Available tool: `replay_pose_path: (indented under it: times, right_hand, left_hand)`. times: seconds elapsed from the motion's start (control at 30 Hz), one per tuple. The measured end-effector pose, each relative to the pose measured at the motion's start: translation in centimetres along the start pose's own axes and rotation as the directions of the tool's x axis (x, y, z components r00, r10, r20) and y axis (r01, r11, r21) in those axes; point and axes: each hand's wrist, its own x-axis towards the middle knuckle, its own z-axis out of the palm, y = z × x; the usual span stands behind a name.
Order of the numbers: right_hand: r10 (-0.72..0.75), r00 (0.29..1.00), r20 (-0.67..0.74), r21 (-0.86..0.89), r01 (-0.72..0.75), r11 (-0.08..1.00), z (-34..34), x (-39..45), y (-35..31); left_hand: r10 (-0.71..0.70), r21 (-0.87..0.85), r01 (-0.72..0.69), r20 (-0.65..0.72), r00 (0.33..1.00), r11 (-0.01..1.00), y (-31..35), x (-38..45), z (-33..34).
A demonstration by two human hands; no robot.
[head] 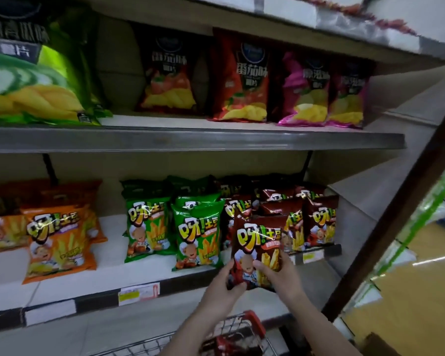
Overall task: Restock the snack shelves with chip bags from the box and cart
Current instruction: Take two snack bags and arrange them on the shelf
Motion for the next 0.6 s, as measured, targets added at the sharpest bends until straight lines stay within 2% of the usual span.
replay_pose_path:
  times: [0.27,0.37,0.6]
  right_hand:
    - [-0.022,0.998,0.058,0.003,0.022,1.0,2.0,9.1,1.8]
    - [-0.007,0.995,0.104,0.003,0.007,1.0,2.3,11.6,2.7]
    - [-0.09,0.968,0.232,-0.042,0.103,0.994,2.1,12.9,4.5]
  left_hand:
    - [-0.112,-0.039,0.108,-0.09,0.99,0.993,1.1,7.5,0.4]
    - [-0.115,0.016,0.117,-0.125,0.985,0.993,1.6,9.3,0.8]
    - [-0.2,0.133,0.24,-0.257,0.945,0.962,1.9,10.6,1.5]
